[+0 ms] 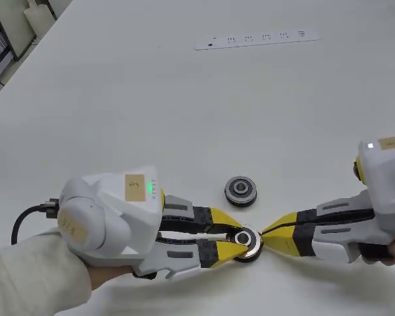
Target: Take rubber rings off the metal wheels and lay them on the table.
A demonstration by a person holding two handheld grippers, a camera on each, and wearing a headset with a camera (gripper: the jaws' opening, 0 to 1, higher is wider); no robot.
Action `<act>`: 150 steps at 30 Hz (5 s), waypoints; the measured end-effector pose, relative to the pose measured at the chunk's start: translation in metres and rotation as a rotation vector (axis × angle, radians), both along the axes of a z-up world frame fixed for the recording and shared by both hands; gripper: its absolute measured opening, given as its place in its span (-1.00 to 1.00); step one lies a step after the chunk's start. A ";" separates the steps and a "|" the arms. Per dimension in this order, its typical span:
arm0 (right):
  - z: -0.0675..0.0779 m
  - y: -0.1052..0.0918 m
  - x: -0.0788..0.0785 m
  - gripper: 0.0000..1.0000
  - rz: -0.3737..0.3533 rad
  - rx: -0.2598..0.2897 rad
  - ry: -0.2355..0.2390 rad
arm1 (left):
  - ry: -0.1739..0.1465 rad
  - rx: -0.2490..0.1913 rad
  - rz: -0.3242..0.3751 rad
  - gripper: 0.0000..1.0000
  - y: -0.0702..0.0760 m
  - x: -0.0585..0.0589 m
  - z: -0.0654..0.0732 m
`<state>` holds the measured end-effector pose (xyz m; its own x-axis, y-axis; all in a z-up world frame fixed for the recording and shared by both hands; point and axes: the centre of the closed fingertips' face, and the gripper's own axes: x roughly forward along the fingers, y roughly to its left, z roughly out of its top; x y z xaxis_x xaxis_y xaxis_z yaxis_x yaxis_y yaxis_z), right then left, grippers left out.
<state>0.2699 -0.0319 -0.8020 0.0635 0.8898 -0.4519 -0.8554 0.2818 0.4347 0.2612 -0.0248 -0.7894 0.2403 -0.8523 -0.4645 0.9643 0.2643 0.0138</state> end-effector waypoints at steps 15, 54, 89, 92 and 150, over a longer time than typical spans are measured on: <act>0.008 0.005 -0.002 -1.00 -0.020 0.033 0.039 | -0.006 0.006 -0.006 -0.73 0.000 0.001 0.000; 0.014 0.010 -0.005 -1.00 0.001 0.030 0.020 | -0.005 0.012 -0.004 -0.74 0.002 0.002 -0.002; 0.027 0.017 -0.005 -1.00 0.014 0.062 0.004 | -0.010 0.027 0.005 -0.73 0.002 0.003 -0.001; 0.028 0.017 -0.004 -1.00 0.009 0.067 0.008 | -0.008 0.027 0.006 -0.73 0.002 0.003 -0.001; 0.059 0.009 0.003 -1.00 -0.017 0.037 -0.059 | -0.056 -0.055 0.102 0.50 0.060 0.002 0.084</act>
